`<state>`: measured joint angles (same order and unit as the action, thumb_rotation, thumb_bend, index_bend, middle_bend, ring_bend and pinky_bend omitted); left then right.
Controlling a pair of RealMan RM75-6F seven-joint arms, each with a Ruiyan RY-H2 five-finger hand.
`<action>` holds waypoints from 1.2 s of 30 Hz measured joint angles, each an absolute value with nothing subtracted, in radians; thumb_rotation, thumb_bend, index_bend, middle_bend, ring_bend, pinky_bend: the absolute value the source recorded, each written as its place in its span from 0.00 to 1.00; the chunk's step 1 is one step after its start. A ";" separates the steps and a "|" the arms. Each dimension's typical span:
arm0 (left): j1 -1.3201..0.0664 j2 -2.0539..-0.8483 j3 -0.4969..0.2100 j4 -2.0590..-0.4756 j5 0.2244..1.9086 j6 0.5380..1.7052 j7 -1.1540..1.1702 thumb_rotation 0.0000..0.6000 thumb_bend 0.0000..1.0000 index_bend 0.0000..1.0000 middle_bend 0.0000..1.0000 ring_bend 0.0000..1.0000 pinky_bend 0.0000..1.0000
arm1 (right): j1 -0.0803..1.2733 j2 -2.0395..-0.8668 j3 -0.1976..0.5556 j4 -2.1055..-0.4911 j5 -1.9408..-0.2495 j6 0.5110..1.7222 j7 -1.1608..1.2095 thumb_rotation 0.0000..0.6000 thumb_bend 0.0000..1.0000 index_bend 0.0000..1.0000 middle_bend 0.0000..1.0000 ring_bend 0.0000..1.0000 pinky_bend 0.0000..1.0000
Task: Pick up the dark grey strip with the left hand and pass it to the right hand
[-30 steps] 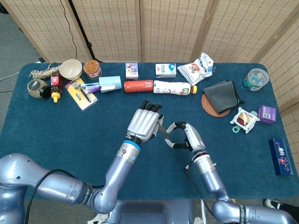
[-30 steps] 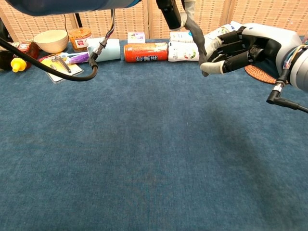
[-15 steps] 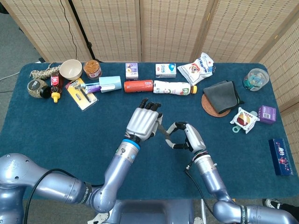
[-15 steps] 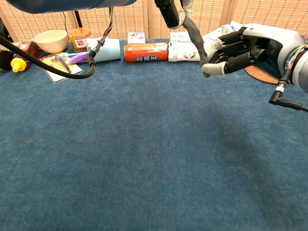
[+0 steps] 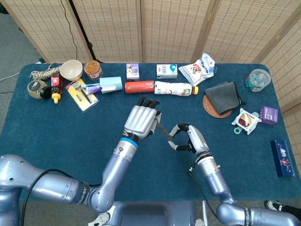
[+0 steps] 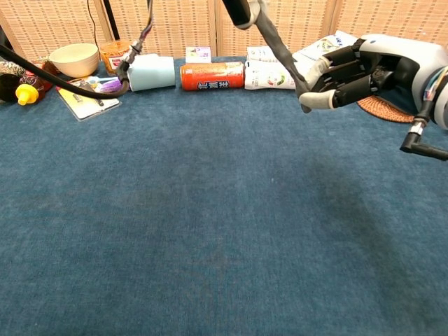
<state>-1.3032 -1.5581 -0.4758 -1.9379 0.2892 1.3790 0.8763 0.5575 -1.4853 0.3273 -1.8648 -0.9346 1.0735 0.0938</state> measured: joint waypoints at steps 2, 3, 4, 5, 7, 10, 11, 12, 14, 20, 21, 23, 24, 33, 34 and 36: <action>-1.297 -1.544 -0.477 -1.942 0.293 1.377 0.873 1.00 0.60 0.72 0.20 0.15 0.05 | 0.554 -1.481 0.324 -1.866 -0.939 1.075 0.096 1.00 0.54 0.70 0.53 0.42 0.14; -1.293 -1.534 -0.478 -1.945 0.295 1.375 0.870 1.00 0.60 0.72 0.20 0.15 0.05 | 0.551 -1.479 0.321 -1.867 -0.941 1.075 0.099 1.00 0.54 0.70 0.53 0.42 0.14; -1.289 -1.527 -0.479 -1.948 0.296 1.373 0.867 1.00 0.60 0.72 0.20 0.15 0.05 | 0.549 -1.477 0.320 -1.867 -0.944 1.075 0.101 1.00 0.54 0.70 0.53 0.42 0.14; -1.286 -1.519 -0.480 -1.950 0.298 1.371 0.864 1.00 0.60 0.72 0.20 0.15 0.05 | 0.547 -1.475 0.318 -1.868 -0.947 1.075 0.104 1.00 0.54 0.70 0.53 0.42 0.14; -1.277 -1.502 -0.481 -1.956 0.302 1.366 0.856 1.00 0.60 0.72 0.20 0.15 0.05 | 0.543 -1.470 0.313 -1.870 -0.954 1.075 0.107 1.00 0.54 0.70 0.53 0.42 0.15; -1.265 -1.478 -0.483 -1.964 0.308 1.359 0.845 1.00 0.60 0.72 0.20 0.15 0.05 | 0.536 -1.462 0.307 -1.874 -0.966 1.075 0.115 1.00 0.55 0.70 0.53 0.42 0.15; -1.261 -1.470 -0.483 -1.966 0.309 1.357 0.842 1.00 0.60 0.72 0.20 0.15 0.05 | 0.534 -1.460 0.305 -1.875 -0.969 1.076 0.116 1.00 0.55 0.70 0.53 0.42 0.15; -1.256 -1.460 -0.484 -1.969 0.311 1.354 0.838 1.00 0.60 0.72 0.20 0.15 0.05 | 0.531 -1.456 0.303 -1.876 -0.973 1.076 0.117 1.00 0.55 0.70 0.53 0.42 0.15; -1.249 -1.445 -0.484 -1.973 0.315 1.348 0.832 1.00 0.60 0.72 0.20 0.15 0.05 | 0.528 -1.452 0.301 -1.878 -0.979 1.077 0.120 1.00 0.55 0.70 0.53 0.42 0.15; -1.226 -1.398 -0.483 -1.986 0.329 1.334 0.811 1.00 0.60 0.72 0.20 0.15 0.05 | 0.518 -1.436 0.296 -1.884 -0.995 1.082 0.125 1.00 0.55 0.70 0.53 0.42 0.15; -1.221 -1.388 -0.482 -1.988 0.331 1.331 0.806 1.00 0.60 0.72 0.20 0.15 0.05 | 0.516 -1.433 0.295 -1.885 -0.997 1.084 0.126 1.00 0.55 0.70 0.53 0.42 0.15; -1.212 -1.372 -0.482 -1.993 0.335 1.326 0.797 1.00 0.60 0.72 0.20 0.15 0.05 | 0.511 -1.428 0.293 -1.887 -1.001 1.087 0.128 1.00 0.55 0.70 0.53 0.42 0.15; -1.206 -1.360 -0.482 -1.997 0.338 1.322 0.790 1.00 0.60 0.72 0.20 0.15 0.05 | 0.508 -1.425 0.292 -1.888 -1.005 1.089 0.130 1.00 0.55 0.70 0.53 0.42 0.15; -1.138 -1.252 -0.479 -2.022 0.360 1.281 0.712 1.00 0.60 0.72 0.20 0.15 0.05 | 0.468 -1.393 0.255 -1.885 -1.053 1.099 0.162 1.00 0.55 0.69 0.53 0.42 0.15; -1.133 -1.244 -0.477 -2.021 0.362 1.274 0.705 1.00 0.60 0.72 0.20 0.15 0.05 | 0.466 -1.392 0.252 -1.884 -1.058 1.100 0.165 1.00 0.55 0.69 0.53 0.42 0.15; -1.124 -1.228 -0.476 -2.017 0.363 1.263 0.689 1.00 0.60 0.72 0.20 0.15 0.05 | 0.461 -1.391 0.247 -1.881 -1.066 1.101 0.169 1.00 0.55 0.69 0.53 0.42 0.15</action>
<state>-1.1237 -1.2279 -0.4756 -2.0169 0.3634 1.2635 0.6892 0.4614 -1.3915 0.2470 -1.8805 -1.0658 1.1006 0.1693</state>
